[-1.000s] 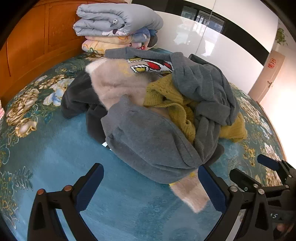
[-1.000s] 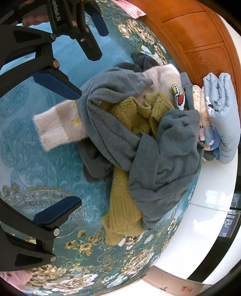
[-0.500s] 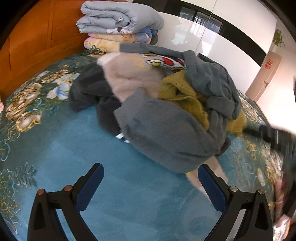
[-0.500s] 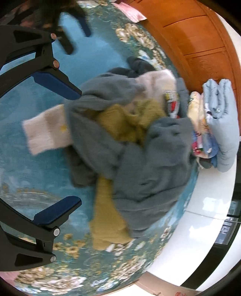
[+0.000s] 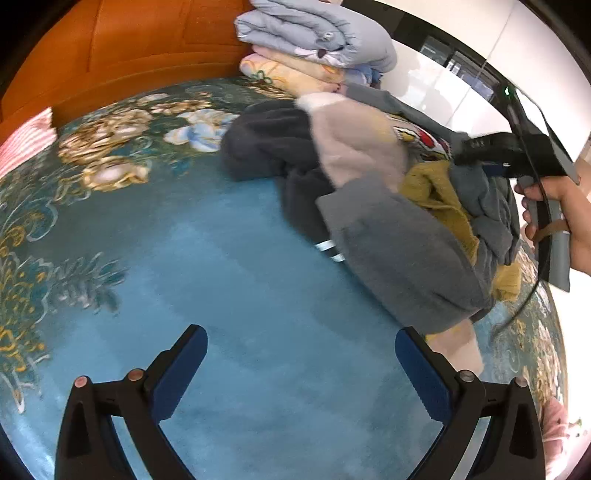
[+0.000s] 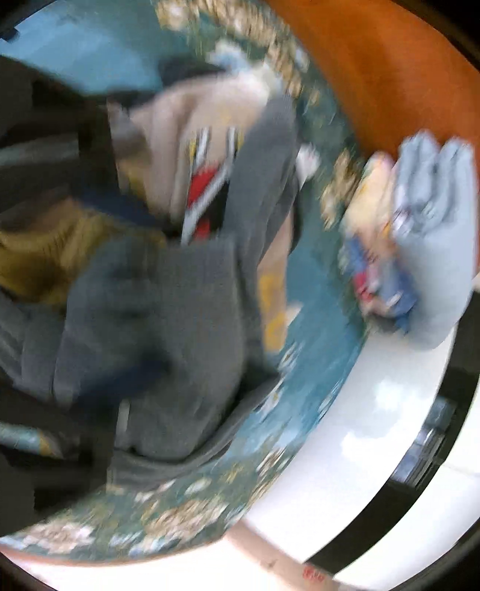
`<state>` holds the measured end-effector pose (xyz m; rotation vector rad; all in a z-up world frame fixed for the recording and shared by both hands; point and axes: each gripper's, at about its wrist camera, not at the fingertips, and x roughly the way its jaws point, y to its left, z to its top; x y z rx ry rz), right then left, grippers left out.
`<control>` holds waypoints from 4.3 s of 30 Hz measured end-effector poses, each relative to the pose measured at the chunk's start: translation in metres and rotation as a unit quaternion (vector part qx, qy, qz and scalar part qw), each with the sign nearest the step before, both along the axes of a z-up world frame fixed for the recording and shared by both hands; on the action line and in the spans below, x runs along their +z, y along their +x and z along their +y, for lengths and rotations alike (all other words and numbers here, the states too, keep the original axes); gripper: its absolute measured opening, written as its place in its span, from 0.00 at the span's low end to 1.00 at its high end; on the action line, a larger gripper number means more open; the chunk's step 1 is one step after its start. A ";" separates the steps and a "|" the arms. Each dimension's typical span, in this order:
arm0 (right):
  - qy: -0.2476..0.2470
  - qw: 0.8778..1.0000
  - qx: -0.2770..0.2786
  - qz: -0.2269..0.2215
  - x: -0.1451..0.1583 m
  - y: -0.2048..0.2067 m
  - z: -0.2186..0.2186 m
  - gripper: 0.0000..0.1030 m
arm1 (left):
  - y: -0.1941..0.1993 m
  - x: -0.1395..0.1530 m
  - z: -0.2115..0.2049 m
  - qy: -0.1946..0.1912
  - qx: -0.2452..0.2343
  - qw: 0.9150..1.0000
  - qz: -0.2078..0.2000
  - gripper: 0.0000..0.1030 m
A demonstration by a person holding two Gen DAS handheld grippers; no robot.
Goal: Fold clothes
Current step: 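Grasp the grey sweatshirt with the right gripper and lift it off the heap, then grasp the grey sweatshirt with the left gripper while the right gripper holds another part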
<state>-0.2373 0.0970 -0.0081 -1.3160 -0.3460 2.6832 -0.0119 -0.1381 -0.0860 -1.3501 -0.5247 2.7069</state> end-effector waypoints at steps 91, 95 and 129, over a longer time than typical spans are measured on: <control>-0.402 0.899 -0.136 -0.106 -0.070 0.439 0.272 0.52 | 0.089 -0.045 -0.069 0.216 0.132 0.952 -0.170 0.84; -0.465 0.845 -0.252 -0.078 -0.103 0.488 0.318 0.52 | 0.086 -0.060 -0.058 0.238 0.143 0.941 -0.192 0.67; -0.491 0.808 -0.326 -0.027 -0.082 0.356 0.354 0.03 | 0.092 -0.019 -0.096 0.164 0.185 0.954 -0.170 0.15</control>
